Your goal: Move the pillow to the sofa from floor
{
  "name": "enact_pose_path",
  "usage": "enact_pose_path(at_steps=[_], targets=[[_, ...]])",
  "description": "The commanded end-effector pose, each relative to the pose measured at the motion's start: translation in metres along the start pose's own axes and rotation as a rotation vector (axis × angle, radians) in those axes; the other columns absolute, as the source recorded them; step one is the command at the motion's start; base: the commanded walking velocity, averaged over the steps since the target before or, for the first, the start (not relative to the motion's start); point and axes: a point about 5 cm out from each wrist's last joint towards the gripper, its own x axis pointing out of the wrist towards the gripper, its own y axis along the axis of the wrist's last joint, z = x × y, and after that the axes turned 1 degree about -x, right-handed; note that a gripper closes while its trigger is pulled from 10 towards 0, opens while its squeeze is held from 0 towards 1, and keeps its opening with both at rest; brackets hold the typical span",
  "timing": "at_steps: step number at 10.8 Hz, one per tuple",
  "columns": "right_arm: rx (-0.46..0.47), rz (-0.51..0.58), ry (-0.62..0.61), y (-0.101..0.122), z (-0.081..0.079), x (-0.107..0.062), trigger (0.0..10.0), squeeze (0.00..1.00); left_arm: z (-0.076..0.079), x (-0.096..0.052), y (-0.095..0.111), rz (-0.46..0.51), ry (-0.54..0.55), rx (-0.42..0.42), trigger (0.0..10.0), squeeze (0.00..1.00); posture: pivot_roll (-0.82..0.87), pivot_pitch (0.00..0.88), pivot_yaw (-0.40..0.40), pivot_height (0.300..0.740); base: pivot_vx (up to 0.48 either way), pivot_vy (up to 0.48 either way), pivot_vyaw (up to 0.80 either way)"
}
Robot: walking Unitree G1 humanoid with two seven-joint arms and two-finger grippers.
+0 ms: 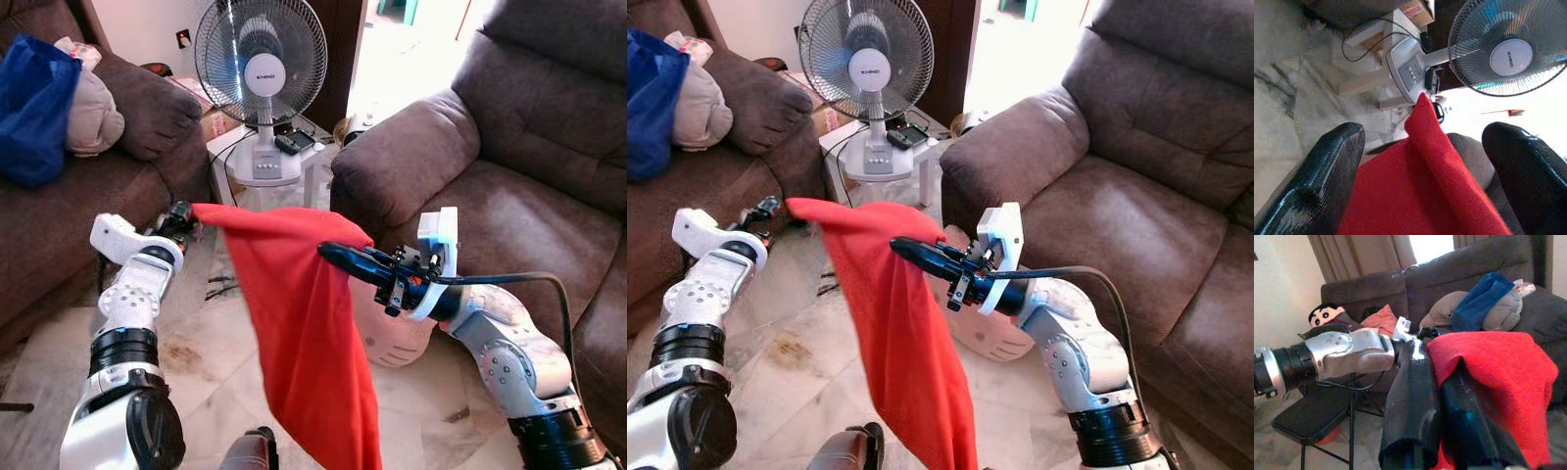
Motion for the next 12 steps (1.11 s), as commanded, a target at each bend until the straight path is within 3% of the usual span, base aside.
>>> enact_pose_path(at_steps=[1,5,9,12], targets=[[-0.092,0.120,0.075,0.032,-0.011,0.004,10.0,0.00,0.003,0.003,0.000,-0.019,0.006,-0.054,10.0,0.00,0.06,0.059,-0.019,0.740,0.000,0.000,0.00],[-0.095,0.131,0.133,0.038,-0.019,-0.001,10.0,0.00,0.016,0.012,0.003,-0.027,-0.028,-0.111,10.0,0.00,0.05,0.062,-0.024,0.740,0.000,0.000,0.00],[-0.090,0.132,0.167,0.042,-0.025,-0.004,10.0,0.00,0.023,0.016,-0.024,-0.186,-0.057,-0.061,10.0,0.00,0.04,0.076,-0.027,0.740,0.000,0.000,0.00],[-0.086,0.131,0.184,0.045,-0.030,-0.006,10.0,0.00,0.023,0.019,-0.037,-0.236,-0.053,-0.106,10.0,0.00,0.03,0.081,-0.027,0.740,0.000,0.000,0.00]])
